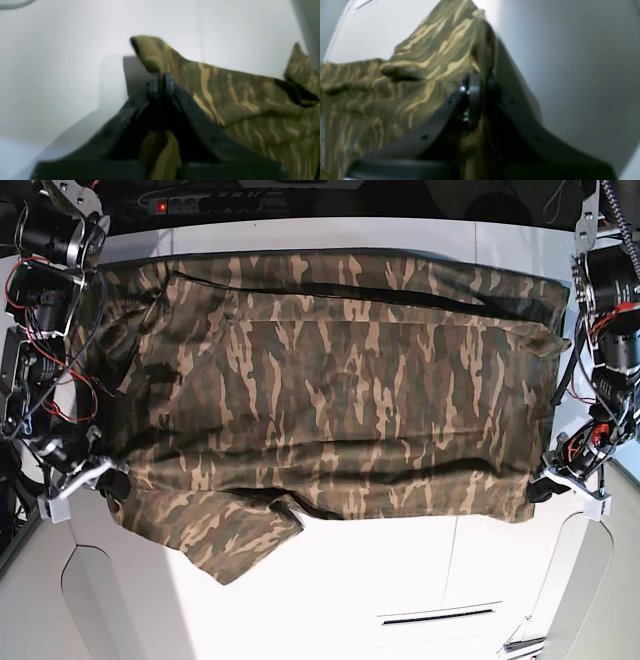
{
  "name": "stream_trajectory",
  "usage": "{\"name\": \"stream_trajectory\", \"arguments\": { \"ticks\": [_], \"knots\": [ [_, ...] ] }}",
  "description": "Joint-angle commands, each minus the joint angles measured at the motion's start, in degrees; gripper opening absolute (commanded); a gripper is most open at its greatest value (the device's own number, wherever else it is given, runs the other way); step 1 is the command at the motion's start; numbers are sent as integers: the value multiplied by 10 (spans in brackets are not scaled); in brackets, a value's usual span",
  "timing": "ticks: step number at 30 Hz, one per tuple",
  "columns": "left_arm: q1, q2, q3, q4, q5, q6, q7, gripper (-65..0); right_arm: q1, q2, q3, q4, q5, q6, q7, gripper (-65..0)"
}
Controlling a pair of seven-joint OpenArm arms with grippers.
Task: Fold the T-shirt properly
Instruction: 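Lift the side edges and fold the shirt over toward the collar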
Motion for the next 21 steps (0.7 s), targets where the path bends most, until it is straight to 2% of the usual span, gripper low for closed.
{"name": "stream_trajectory", "arguments": {
  "ticks": [1, 5, 14, 21],
  "knots": [
    [1, -22, -3, 31, -10, -9, -8, -650, 3, 12, 1, 24, 12, 3, 8, -650],
    [59, -47, -13, 113, -27, -9, -7, -650, -38, 28, 2, 76, 29, 3, 1, -650],
    [179, -54, -91, 241, -37, -9, 28, -650, -113, 66, 5, 135, 62, 3, -20, -650],
    [260, -52, -118, 291, -35, -9, 28, -650, -159, 64, 5, 134, 60, 1, -1, -650]
  ]
}}
